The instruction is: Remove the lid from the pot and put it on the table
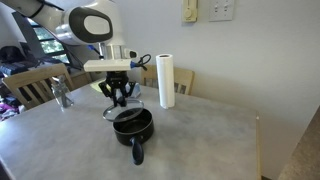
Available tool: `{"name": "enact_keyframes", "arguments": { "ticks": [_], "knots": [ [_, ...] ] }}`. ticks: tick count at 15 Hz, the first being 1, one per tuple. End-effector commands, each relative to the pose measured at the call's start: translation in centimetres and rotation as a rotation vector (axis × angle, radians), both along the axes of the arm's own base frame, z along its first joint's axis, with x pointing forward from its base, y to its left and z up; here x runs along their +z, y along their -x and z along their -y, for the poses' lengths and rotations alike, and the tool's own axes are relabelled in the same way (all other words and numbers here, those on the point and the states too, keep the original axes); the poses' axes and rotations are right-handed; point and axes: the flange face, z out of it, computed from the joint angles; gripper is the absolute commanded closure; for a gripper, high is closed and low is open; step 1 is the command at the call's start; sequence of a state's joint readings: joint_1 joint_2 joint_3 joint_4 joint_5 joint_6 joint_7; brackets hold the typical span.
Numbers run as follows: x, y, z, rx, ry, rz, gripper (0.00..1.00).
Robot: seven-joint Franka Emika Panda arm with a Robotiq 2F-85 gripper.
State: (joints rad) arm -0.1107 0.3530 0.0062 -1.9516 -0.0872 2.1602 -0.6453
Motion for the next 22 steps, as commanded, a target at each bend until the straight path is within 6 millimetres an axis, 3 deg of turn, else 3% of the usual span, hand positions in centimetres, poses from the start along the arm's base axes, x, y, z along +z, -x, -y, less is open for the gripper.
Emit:
{"name": "enact_keyframes", "arguments": {
  "ticks": [1, 5, 7, 14, 20, 22],
  "knots": [
    [0.7, 2.4, -4.5, 0.043, 0.013, 0.015, 0.90],
    [-0.3, 4.6, -11.2, 0.075, 0.026, 0.011, 0.90],
    [-1.7, 5.1, -13.6, 0.061, 0.038, 0.006, 0.90],
    [-7.2, 5.6, -16.1, -0.166, 0.118, 0.020, 0.90],
    [-9.8, 6.9, -19.9, -0.252, 0.097, -0.074, 0.90],
    [-10.2, 7.1, -20.2, -0.247, 0.084, -0.079, 0.90]
  ]
}}
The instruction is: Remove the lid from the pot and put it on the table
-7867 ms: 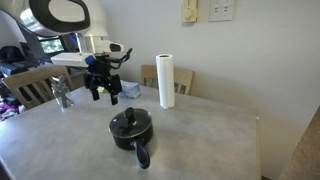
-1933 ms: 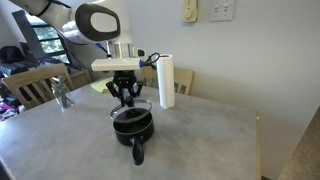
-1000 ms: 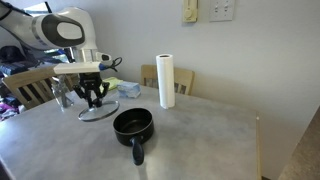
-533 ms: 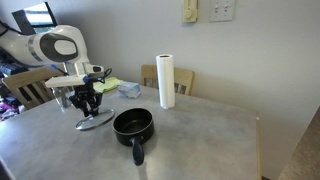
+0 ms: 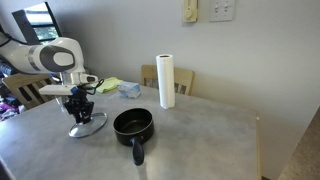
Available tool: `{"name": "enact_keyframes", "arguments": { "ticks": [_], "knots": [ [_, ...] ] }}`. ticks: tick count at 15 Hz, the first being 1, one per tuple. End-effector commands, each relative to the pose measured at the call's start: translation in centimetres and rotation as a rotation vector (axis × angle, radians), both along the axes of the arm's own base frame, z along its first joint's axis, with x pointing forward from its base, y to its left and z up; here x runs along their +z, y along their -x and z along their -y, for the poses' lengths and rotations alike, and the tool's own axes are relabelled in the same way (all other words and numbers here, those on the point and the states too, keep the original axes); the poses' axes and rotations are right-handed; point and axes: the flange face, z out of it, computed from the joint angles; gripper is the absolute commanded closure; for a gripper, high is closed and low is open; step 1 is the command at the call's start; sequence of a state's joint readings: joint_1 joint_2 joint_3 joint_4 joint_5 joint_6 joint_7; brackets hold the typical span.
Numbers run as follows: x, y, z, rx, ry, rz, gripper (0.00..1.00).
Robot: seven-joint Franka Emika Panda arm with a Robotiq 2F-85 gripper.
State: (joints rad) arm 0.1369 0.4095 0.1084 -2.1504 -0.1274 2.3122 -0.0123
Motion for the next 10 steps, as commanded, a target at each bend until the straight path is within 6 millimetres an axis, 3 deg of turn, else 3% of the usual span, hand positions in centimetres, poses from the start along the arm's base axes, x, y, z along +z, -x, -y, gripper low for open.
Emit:
{"name": "enact_keyframes", "arguments": {
  "ticks": [1, 10],
  "knots": [
    [-0.7, 0.1, -0.4, -0.006, -0.024, -0.025, 0.90],
    [-1.9, -0.4, 2.5, -0.014, -0.028, -0.053, 0.90]
  ]
}}
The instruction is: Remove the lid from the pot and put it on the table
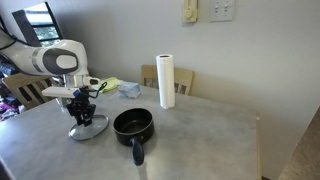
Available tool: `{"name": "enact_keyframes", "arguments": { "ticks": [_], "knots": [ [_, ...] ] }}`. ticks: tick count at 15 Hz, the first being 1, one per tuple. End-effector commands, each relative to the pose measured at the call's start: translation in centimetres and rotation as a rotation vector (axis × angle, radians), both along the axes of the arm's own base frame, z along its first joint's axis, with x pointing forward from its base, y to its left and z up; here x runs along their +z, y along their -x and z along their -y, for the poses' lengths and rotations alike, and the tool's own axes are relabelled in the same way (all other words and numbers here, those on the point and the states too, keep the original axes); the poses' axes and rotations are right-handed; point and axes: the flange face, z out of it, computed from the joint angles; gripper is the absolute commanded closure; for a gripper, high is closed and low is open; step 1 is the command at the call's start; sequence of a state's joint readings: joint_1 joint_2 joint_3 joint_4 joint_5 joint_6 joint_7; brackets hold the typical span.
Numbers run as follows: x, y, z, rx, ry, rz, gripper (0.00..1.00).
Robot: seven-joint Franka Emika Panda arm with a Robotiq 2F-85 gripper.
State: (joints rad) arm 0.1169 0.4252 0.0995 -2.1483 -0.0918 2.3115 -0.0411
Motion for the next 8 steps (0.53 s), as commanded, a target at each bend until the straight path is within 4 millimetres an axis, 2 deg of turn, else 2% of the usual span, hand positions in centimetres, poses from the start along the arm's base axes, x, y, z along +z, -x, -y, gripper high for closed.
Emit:
{"name": "enact_keyframes", "arguments": {
  "ticks": [1, 3, 4, 5, 6, 7, 8],
  "knots": [
    [-1.13, -0.17, 1.05, 0.033, -0.017, -0.035, 0.90],
    [-1.08, -0.19, 1.09, 0.054, -0.028, -0.044, 0.90],
    [-1.10, -0.21, 1.10, 0.067, -0.032, -0.048, 0.84],
    [-1.07, -0.23, 1.12, 0.080, -0.038, -0.051, 0.70],
    [-1.04, -0.25, 1.18, 0.088, -0.035, -0.053, 0.65],
    [-1.00, -0.26, 1.21, 0.097, -0.036, -0.054, 0.40],
    [-0.87, -0.26, 1.22, 0.107, -0.034, -0.053, 0.39]
  ]
}}
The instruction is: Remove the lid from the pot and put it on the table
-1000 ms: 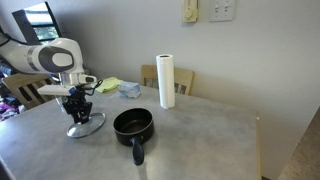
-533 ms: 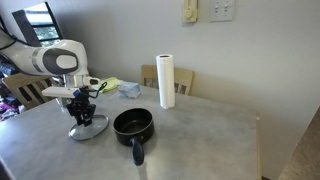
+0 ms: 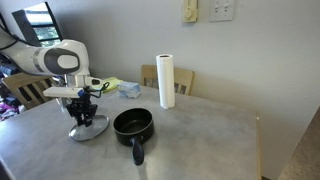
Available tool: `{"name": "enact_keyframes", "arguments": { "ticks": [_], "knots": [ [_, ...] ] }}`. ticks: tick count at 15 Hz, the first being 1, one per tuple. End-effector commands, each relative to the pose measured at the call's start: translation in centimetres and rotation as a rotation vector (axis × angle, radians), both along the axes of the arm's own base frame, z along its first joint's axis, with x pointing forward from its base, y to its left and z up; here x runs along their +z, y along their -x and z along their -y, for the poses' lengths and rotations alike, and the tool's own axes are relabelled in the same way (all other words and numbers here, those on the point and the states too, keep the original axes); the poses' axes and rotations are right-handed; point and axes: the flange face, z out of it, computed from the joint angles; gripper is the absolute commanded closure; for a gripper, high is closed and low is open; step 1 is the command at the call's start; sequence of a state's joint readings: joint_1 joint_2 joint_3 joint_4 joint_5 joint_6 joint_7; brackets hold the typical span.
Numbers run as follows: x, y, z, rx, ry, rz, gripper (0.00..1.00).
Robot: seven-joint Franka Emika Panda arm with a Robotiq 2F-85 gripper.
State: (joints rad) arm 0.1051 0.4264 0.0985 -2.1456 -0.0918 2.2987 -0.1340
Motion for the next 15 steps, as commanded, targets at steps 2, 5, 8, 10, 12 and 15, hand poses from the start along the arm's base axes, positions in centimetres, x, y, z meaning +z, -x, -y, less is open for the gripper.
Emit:
{"name": "enact_keyframes", "arguments": {
  "ticks": [2, 5, 8, 10, 12, 15],
  "knots": [
    [-0.6, -0.1, 0.6, 0.032, 0.006, -0.035, 0.28],
    [0.6, -0.1, 0.6, 0.032, 0.017, -0.010, 0.06],
    [3.0, -0.2, 0.7, 0.028, 0.053, 0.031, 0.00],
    [4.9, -0.3, 1.0, 0.025, 0.084, 0.052, 0.00],
    [6.5, -0.3, 1.2, 0.020, 0.113, 0.040, 0.00],
    [5.7, -0.8, 0.8, 0.022, 0.082, 0.055, 0.00]
  ]
}}
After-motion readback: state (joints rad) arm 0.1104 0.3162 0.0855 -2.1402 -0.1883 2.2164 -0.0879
